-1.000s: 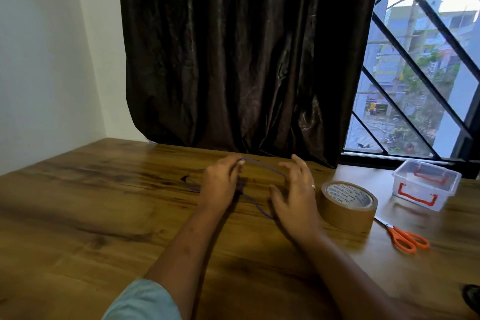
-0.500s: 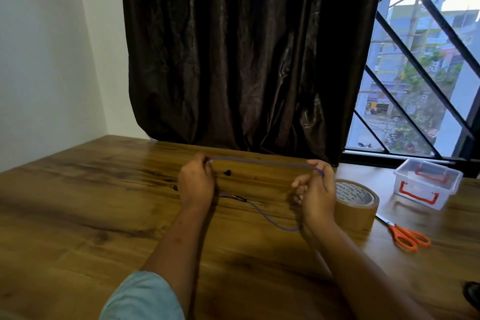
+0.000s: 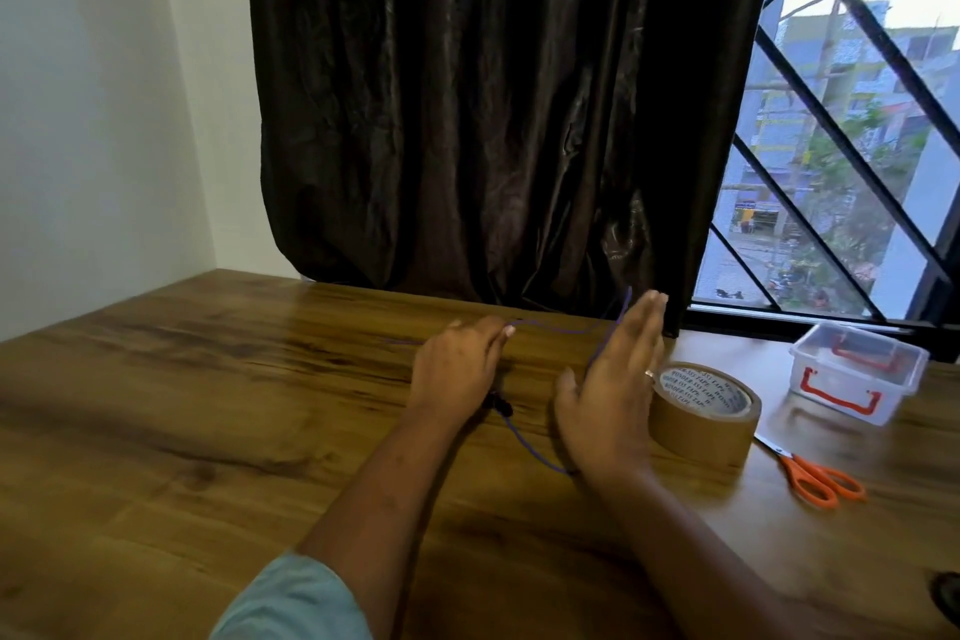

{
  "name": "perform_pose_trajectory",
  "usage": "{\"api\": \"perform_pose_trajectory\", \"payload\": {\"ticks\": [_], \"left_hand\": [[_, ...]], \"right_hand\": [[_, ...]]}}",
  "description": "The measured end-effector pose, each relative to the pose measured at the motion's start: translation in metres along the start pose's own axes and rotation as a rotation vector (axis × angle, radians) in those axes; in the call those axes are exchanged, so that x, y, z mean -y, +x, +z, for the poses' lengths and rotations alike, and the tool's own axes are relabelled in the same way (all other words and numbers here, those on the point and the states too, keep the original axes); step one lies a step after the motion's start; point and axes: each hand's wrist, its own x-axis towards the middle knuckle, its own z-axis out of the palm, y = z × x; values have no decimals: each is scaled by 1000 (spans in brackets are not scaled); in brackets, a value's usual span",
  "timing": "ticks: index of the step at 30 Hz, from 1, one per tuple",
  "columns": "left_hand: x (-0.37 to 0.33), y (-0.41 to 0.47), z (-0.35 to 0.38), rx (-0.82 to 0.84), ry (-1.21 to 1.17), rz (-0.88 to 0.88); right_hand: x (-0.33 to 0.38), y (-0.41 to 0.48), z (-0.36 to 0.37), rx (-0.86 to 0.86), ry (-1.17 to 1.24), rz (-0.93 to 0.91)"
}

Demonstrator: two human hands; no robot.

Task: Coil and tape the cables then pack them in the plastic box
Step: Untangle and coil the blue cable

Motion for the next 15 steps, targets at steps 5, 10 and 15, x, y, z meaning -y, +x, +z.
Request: {"api": "perform_pose_trajectory", "payload": {"ticks": [5, 10, 15], "left_hand": [[-5, 7, -3, 40, -258, 223], [-24, -1, 3, 87, -634, 158], [-19, -7, 9, 289, -657, 81]], "right_hand": [[0, -2, 2, 162, -45, -346], [-12, -3, 12, 291, 293, -166], [-20, 7, 15, 199, 676, 195]]}}
